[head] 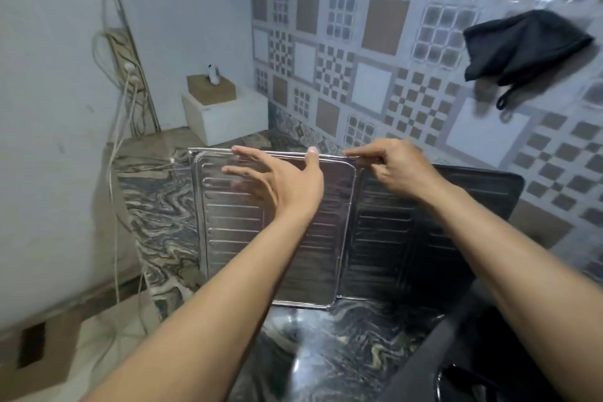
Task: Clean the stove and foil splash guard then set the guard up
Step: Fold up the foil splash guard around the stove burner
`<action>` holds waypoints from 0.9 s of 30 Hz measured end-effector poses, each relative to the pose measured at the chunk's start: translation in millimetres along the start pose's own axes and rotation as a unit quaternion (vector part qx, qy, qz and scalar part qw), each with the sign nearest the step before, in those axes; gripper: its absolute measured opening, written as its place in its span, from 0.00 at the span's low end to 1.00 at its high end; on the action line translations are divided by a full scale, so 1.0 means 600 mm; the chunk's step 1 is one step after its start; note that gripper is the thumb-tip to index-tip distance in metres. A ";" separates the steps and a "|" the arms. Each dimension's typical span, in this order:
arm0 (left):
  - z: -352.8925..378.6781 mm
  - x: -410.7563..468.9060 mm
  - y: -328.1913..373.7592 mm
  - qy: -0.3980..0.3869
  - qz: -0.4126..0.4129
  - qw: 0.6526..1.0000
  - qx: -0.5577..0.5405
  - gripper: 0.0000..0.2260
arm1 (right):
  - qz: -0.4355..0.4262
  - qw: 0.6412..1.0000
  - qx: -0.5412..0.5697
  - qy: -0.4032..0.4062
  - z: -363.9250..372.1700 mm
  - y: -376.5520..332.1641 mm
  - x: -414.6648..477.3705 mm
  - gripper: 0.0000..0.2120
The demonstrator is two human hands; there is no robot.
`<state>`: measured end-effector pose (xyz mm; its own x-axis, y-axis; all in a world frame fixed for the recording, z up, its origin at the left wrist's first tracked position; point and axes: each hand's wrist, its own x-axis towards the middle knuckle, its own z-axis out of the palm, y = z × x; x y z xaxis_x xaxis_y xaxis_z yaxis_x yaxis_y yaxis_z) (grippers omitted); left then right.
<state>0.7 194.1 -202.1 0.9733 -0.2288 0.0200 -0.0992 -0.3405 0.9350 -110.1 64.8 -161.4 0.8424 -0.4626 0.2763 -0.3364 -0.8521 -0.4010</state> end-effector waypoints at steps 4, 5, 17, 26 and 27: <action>0.004 -0.008 0.014 -0.011 -0.044 0.998 -0.041 0.58 | -0.022 0.999 0.030 0.026 -0.009 -0.001 -0.003 0.26; 0.005 -0.007 0.014 -0.013 -0.041 0.998 -0.045 0.59 | -0.021 0.999 0.034 0.031 -0.013 -0.002 -0.003 0.26; -0.015 -0.024 0.043 -0.084 -0.071 0.986 -0.122 0.42 | 0.004 1.000 -0.019 -0.022 -0.017 0.039 -0.007 0.30; -0.011 -0.030 0.065 -0.152 -0.031 0.982 -0.109 0.40 | 0.014 0.997 -0.059 0.038 -0.075 0.117 -0.003 0.25; -0.011 -0.032 0.067 -0.174 -0.026 0.977 -0.122 0.36 | 0.019 0.997 -0.063 0.038 -0.081 0.130 -0.005 0.23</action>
<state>-20.8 190.7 -162.7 0.8425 -0.5271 -0.1112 0.0416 -0.1421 0.9890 -159.5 -12.5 -151.0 0.7954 -0.5081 0.3303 -0.4218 -0.8555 -0.3003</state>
